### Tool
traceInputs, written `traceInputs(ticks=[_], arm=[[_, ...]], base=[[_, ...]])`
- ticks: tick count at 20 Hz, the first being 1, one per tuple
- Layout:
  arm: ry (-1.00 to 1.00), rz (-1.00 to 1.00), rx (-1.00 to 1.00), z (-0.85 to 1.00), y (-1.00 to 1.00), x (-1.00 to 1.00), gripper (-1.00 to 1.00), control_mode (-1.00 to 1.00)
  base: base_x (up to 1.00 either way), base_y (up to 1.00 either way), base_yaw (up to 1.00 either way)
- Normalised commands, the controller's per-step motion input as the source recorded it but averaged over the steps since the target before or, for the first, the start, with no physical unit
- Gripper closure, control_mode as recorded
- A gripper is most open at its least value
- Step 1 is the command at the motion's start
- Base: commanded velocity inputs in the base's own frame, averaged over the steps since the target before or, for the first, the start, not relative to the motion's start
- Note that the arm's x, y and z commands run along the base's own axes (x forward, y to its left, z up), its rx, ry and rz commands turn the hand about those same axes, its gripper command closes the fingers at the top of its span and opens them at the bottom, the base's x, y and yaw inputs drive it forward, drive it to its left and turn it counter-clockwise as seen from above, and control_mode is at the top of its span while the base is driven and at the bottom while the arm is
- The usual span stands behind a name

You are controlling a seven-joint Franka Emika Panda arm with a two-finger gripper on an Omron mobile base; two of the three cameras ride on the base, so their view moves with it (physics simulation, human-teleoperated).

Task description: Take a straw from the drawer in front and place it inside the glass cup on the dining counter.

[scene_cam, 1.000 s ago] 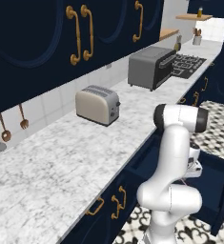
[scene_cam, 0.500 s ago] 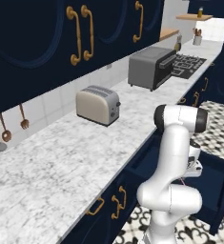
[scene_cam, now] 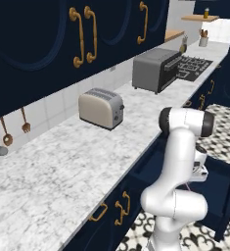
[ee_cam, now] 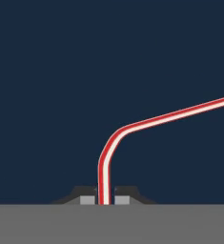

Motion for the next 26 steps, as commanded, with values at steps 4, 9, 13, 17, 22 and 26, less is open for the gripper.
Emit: traceInputs(ticks=[4,9,13,17,22,26], arm=[[-0.02,0.00,0.00,0.64,-0.01,-0.12,1.00,-1.00],[0.00,0.00,-0.01,0.97,-0.07,-0.14,1.00,-1.00],[0.04,0.00,0.00,1.00,-0.06,-0.11,1.00,-1.00],[0.17,0.00,0.01,1.00,-0.04,0.00,1.00,-1.00],[0.21,0.00,0.01,1.00,-0.15,0.07,1.00,-1.00],[0.21,0.00,0.01,1.00,-0.19,0.04,1.00,-1.00]], base=[[0.00,0.00,0.00],[0.00,0.00,0.00],[0.00,0.00,0.00],[0.00,0.00,0.00],[0.00,0.00,0.00],[0.00,0.00,0.00]])
